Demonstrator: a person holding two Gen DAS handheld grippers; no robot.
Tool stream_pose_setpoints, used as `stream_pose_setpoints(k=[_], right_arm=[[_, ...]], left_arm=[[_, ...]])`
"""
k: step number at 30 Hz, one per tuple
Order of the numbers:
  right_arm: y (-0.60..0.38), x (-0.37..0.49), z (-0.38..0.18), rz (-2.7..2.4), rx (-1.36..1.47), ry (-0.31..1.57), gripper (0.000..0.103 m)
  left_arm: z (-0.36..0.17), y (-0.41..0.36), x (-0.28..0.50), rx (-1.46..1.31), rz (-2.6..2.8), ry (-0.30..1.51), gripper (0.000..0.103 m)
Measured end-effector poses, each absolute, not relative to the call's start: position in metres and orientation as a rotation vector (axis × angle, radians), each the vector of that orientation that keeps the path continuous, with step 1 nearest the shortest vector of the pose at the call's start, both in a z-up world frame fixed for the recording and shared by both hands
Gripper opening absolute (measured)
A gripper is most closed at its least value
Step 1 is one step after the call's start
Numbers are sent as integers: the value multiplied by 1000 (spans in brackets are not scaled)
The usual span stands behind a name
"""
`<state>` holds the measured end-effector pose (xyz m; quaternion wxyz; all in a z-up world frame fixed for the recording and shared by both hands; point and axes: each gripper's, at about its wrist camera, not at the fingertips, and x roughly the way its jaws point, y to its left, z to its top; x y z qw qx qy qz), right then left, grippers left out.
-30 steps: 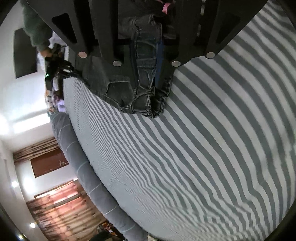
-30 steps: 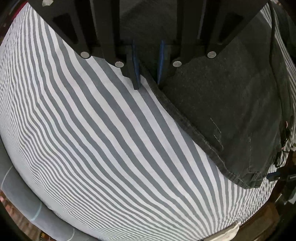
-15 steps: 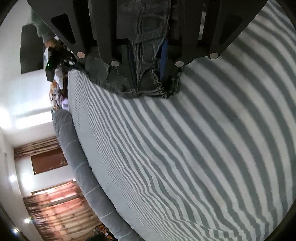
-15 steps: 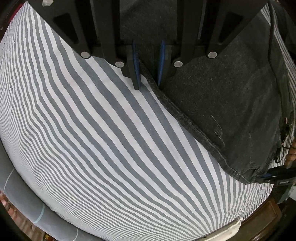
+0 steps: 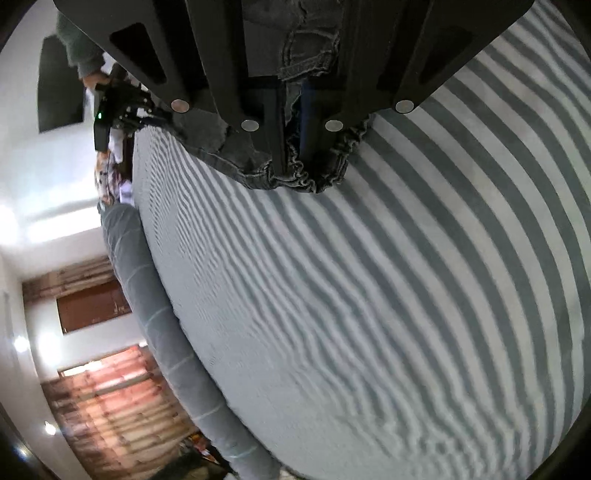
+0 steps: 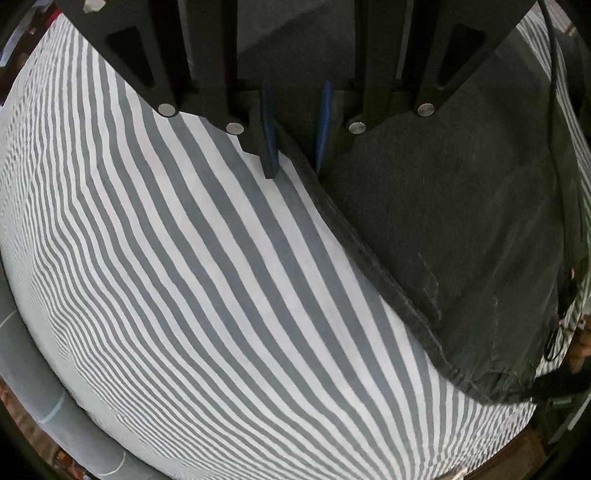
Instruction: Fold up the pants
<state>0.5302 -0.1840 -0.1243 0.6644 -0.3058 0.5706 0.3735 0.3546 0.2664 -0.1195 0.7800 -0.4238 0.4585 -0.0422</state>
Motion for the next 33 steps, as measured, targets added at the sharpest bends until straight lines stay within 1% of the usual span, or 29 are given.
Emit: stream_pose_setpoints(k=[5,8,10,13,15,18,23,28,31,33], right_arm=[[-196,549,-125,857,-631,1352,19],[-192,551,-128,855,-652,1343,19],[-193,546,-126,845,-640,1310,8],[-195,534,-115,782,-632,1265,3],[-196,524,-106,760,-636,1246,2],[-205,503,-81,715,-624,1216,2],[-226,442,-38,642,-605,1181,2],[-242,379,-14,583,-549,1176,2],[-252,333,-17,556,-509,1178,2],[-256,305,-29,545,-475,1196,2]], left_arm=[[-115,262,357,-899,-70,1009,6],[-117,261,359,-903,-48,1019,6],[-117,259,359,-901,-33,1028,6],[-109,255,358,-881,-29,1033,5],[-98,252,355,-868,-45,1029,5],[-76,246,347,-840,-94,1023,4],[-37,231,315,-757,-220,1020,4],[-22,225,271,-701,-293,1054,4],[-24,227,244,-706,-310,1089,4],[-29,227,223,-702,-314,1109,5]])
